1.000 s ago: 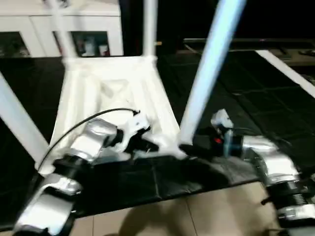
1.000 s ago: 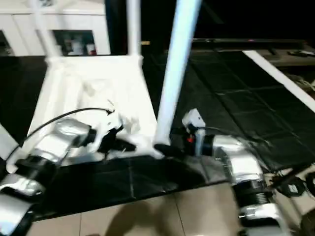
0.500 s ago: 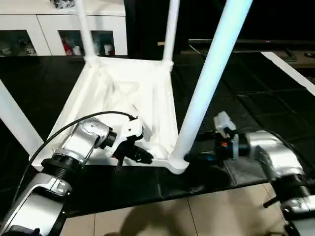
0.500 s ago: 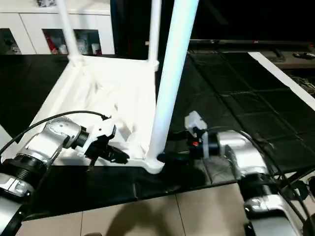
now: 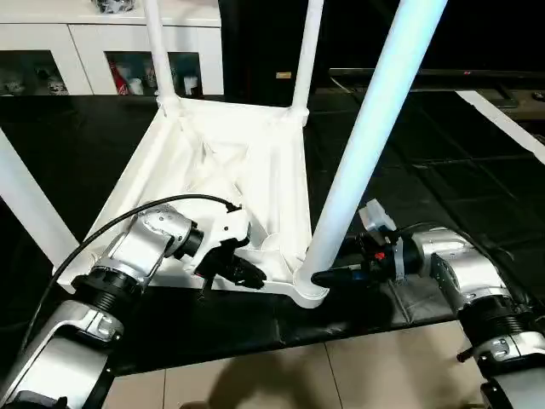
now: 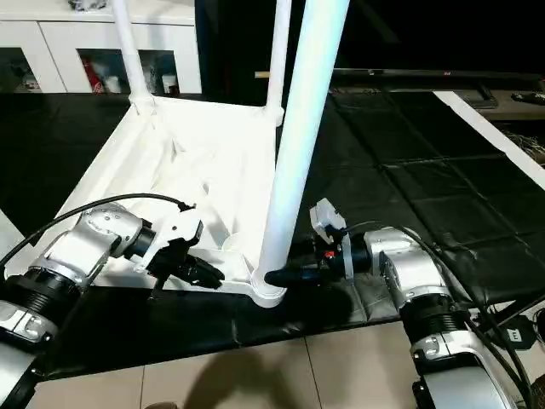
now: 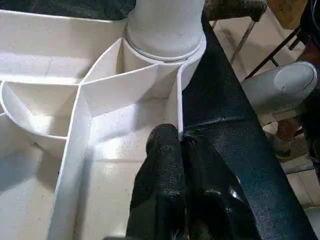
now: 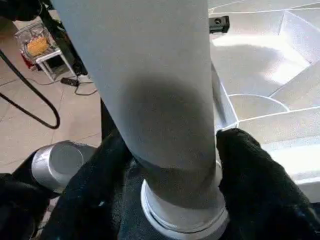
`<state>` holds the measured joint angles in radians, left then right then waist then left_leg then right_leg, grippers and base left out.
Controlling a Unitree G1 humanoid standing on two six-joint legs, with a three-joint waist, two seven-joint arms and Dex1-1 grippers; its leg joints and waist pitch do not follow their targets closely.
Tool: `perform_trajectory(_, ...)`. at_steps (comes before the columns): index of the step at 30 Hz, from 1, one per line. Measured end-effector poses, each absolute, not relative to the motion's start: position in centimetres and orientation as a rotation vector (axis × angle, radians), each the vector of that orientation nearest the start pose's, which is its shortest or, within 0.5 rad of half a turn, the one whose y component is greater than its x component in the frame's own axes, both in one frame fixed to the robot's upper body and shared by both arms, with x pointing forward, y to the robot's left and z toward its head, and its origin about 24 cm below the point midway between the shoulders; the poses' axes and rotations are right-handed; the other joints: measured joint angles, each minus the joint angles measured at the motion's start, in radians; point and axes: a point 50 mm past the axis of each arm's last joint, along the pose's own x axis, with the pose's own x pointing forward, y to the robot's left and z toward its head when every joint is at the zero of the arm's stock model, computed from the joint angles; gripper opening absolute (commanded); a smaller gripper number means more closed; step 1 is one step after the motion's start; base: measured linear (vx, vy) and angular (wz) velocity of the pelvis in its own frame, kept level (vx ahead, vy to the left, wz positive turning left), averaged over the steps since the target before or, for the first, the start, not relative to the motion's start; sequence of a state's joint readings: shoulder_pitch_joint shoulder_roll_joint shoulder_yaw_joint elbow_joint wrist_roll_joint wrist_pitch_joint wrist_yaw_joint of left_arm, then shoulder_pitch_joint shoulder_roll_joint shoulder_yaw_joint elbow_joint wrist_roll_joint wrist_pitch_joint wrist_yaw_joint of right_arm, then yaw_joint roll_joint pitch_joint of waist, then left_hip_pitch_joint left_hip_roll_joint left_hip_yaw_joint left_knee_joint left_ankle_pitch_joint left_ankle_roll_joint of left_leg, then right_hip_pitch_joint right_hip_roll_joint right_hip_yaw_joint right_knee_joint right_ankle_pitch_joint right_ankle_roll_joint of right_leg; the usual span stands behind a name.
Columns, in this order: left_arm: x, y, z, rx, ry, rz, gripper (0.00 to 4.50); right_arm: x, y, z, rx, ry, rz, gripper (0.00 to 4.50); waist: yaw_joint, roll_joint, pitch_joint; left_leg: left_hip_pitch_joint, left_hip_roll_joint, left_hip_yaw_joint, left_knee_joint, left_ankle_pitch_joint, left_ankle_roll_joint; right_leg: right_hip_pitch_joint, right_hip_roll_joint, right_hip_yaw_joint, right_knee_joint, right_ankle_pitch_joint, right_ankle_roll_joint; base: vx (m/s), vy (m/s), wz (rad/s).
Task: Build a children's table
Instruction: Rotate leg to tighten
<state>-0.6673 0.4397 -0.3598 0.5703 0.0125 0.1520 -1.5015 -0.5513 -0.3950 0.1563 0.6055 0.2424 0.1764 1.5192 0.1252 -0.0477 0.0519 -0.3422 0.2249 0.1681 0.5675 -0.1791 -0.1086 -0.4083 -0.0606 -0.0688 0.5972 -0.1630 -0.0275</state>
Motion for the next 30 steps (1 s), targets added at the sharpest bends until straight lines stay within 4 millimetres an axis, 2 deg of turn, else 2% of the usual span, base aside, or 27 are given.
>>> perform_trajectory(6,31.2,14.0,7.1,0.451,0.579,-1.603,0.0,30.1,-15.6,6.0,0.009,0.367,1.539,2.09,0.0,0.0,0.0,0.0,0.0,0.0,0.001,0.0,0.0,0.0,0.0,0.0,0.001,0.0,0.0,0.0,0.0,0.0)
perform_trajectory(12,31.1,13.8,7.0,0.442,0.573,-1.604,0.0,30.0,-15.4,5.9,0.018,0.361,1.535,2.04,0.0,0.0,0.0,0.0,0.0,0.0,0.002,0.0,0.0,0.0,0.0,0.0,0.003,0.0,0.0,0.0,0.0,0.0)
perform_trajectory(15,31.3,13.6,6.8,0.424,0.57,-1.563,0.0,29.8,-15.4,5.4,0.067,0.34,1.473,2.04,0.003,0.0,0.0,0.001,0.0,0.0,0.003,0.0,0.0,0.001,0.0,0.001,0.004,0.0,0.0,0.0,0.0,0.0)
perform_trajectory(18,32.0,13.3,6.3,0.38,0.56,-1.436,0.0,30.5,-15.3,4.9,0.078,0.324,1.312,2.04,-0.009,0.0,0.0,0.004,0.0,0.0,0.005,0.001,-0.001,0.005,0.0,0.001,0.006,-0.003,0.005,0.0,0.0,0.0)
perform_trajectory(20,32.7,12.4,6.0,0.353,0.553,-1.349,0.0,31.1,-15.3,4.7,0.072,0.314,1.171,2.02,-0.017,0.0,0.0,0.009,-0.002,0.0,0.007,0.001,-0.002,0.008,0.0,0.001,0.005,-0.003,0.006,0.0,0.0,0.0)
perform_trajectory(24,33.6,10.7,5.4,0.27,0.554,-1.201,0.0,32.4,-14.7,4.5,0.065,0.311,0.925,1.96,-0.04,0.002,-0.001,0.011,-0.002,0.0,0.01,0.001,-0.002,0.009,0.0,-0.001,0.002,-0.004,0.006,0.0,0.0,0.0)
perform_trajectory(30,34.7,7.8,4.8,0.173,0.525,-0.977,0.0,34.8,-12.7,4.7,0.074,0.323,0.565,1.93,-0.064,0.003,-0.002,0.01,-0.004,-0.001,0.013,0.001,-0.001,0.009,-0.001,-0.001,-0.004,-0.004,0.006,0.0,0.0,0.0)
